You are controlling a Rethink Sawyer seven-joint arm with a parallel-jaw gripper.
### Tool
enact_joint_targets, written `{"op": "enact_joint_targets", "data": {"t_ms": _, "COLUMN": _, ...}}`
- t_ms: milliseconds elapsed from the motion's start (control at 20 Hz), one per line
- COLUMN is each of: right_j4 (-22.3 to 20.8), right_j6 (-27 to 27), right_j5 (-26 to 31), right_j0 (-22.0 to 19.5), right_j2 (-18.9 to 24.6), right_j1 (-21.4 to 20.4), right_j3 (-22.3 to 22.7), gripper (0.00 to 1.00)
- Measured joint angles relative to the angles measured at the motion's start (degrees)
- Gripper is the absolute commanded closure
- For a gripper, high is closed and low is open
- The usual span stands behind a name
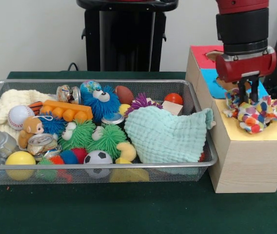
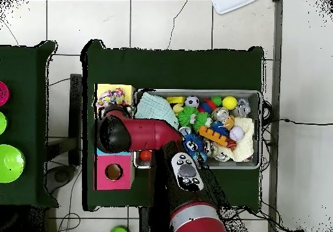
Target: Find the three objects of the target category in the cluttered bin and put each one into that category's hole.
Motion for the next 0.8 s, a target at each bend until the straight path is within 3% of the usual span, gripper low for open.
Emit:
{"op": "enact_joint_targets", "data": {"t_ms": 300, "right_j4": 0.00, "right_j6": 0.00, "right_j5": 1.88, "right_j0": -0.02, "right_j2": -0.84, "right_j1": -0.85, "right_j3": -0.20, "gripper": 1.00}}
{"op": "enact_joint_targets", "data": {"t_ms": 800, "right_j4": 0.44, "right_j6": 0.00, "right_j5": 11.71, "right_j0": -0.05, "right_j2": -1.20, "right_j1": -5.16, "right_j3": -0.18, "gripper": 1.00}}
